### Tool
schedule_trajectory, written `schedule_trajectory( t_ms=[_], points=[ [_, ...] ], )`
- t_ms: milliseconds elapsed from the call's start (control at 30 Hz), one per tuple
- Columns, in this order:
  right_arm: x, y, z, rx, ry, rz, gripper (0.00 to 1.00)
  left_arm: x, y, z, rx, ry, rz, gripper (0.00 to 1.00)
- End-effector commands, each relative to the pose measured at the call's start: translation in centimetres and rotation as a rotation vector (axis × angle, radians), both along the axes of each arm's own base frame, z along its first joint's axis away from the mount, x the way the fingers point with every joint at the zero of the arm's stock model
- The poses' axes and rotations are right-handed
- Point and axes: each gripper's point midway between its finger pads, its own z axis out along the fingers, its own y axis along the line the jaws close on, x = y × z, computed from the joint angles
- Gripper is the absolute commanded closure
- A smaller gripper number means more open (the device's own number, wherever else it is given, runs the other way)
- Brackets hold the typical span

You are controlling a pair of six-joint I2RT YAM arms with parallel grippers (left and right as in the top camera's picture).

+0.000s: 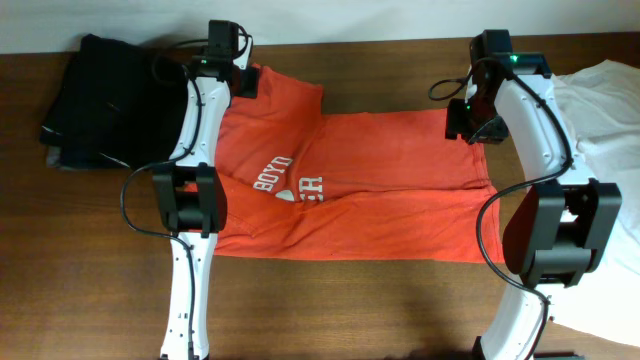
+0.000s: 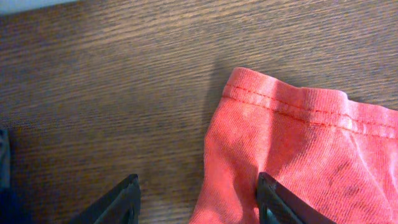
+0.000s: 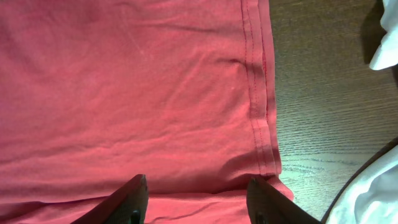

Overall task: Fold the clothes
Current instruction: 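Grasp the shirt's top-left and top-right edges with both grippers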

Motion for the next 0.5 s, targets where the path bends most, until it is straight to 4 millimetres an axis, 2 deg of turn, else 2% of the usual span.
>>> schedule_trajectory(
  t_ms=[0, 33, 67, 100, 267, 300, 467],
  points=[
    [-0.1, 0.1, -0.1, 0.003, 0.004, -0.002, 0.45, -1.0, 2.9, -1.3, 0.061, 0.057, 0.052, 0.41],
    [-0.1, 0.1, -0.1, 0.003, 0.003, -0.002, 0.45, -0.2, 2.7, 1.5, 0.053, -0.001, 0.052, 0.35],
    [0.0, 0.1, -0.1, 0.003, 0.001, -0.002, 0.45, 0.3, 2.3, 3.3, 0.036, -0.036, 0.042, 0.33],
    [0.1, 0.2, -0.1, 0.007, -0.004, -0.002, 0.45, 1.0, 0.7, 5.6, -0.043, -0.091, -0.007, 0.32],
    [0.0, 0.3, -0.1, 0.01, 0.0, 0.0, 0.45, 2.7, -1.6, 7.3, -0.093, -0.19, -0.061, 0.33],
    [0.0, 0.3, -0.1, 0.01, 0.0, 0.0, 0.45, 2.7, -1.7, 6.8, -0.093, -0.185, -0.061, 0.33],
    [0.0, 0.3, -0.1, 0.009, 0.0, 0.0, 0.45, 2.3, -2.4, 1.1, -0.088, -0.109, -0.069, 0.33]
  ],
)
